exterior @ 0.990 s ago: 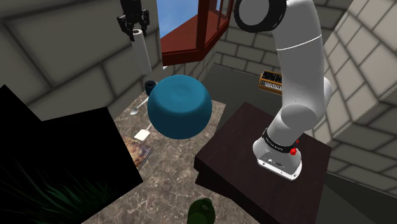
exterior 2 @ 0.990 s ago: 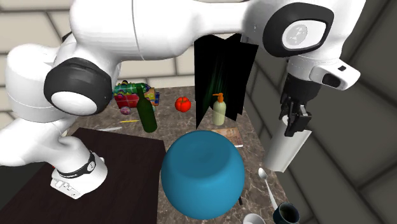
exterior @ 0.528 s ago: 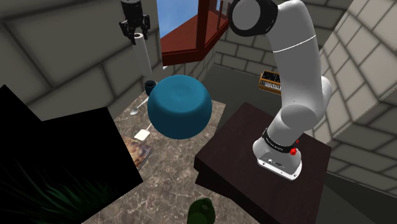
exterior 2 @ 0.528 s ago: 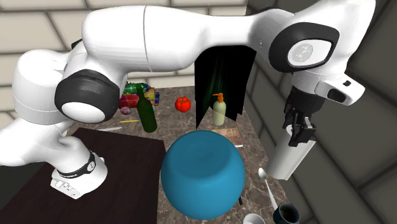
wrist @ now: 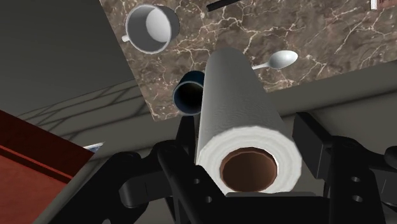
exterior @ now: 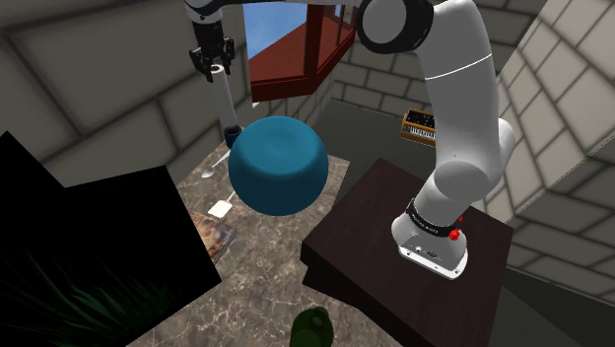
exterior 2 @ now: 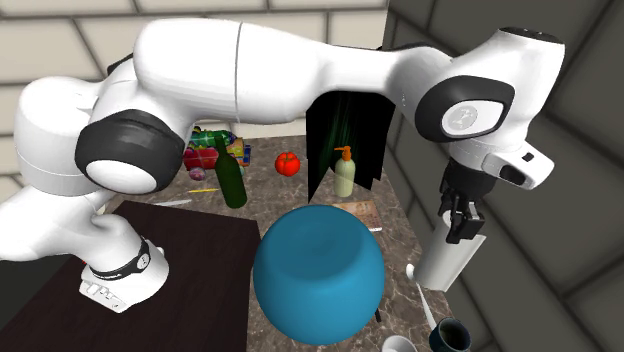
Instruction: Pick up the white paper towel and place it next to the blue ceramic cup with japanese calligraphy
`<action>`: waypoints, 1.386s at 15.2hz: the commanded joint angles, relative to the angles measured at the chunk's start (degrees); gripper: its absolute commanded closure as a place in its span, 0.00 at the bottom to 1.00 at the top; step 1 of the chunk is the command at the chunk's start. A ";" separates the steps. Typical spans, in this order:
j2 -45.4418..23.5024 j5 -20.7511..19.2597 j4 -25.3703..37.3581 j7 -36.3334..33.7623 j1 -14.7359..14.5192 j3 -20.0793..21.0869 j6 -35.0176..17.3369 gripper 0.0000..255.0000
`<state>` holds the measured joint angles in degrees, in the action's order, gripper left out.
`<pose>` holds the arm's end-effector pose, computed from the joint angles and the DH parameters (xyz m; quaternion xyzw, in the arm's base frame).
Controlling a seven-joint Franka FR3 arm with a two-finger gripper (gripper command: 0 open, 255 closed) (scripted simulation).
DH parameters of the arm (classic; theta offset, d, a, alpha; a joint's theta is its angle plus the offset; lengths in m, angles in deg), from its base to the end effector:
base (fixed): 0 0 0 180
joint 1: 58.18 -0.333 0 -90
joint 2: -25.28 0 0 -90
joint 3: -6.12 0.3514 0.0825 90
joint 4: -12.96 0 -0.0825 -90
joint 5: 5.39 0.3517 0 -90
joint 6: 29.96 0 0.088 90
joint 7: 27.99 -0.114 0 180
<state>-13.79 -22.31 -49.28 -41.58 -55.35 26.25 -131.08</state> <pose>0.7252 0.1082 0.4685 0.9990 0.0201 0.0242 0.0312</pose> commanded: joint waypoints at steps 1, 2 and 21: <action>0.20 -0.04 -1.94 -0.24 0.30 0.00 -1.72 1.00; 0.19 -0.08 -2.70 -0.35 0.41 -0.02 -2.47 1.00; -3.00 -1.69 -12.20 -2.39 1.15 -0.97 -14.83 1.00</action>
<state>-16.41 -23.86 -61.33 -43.80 -54.11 25.37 -145.35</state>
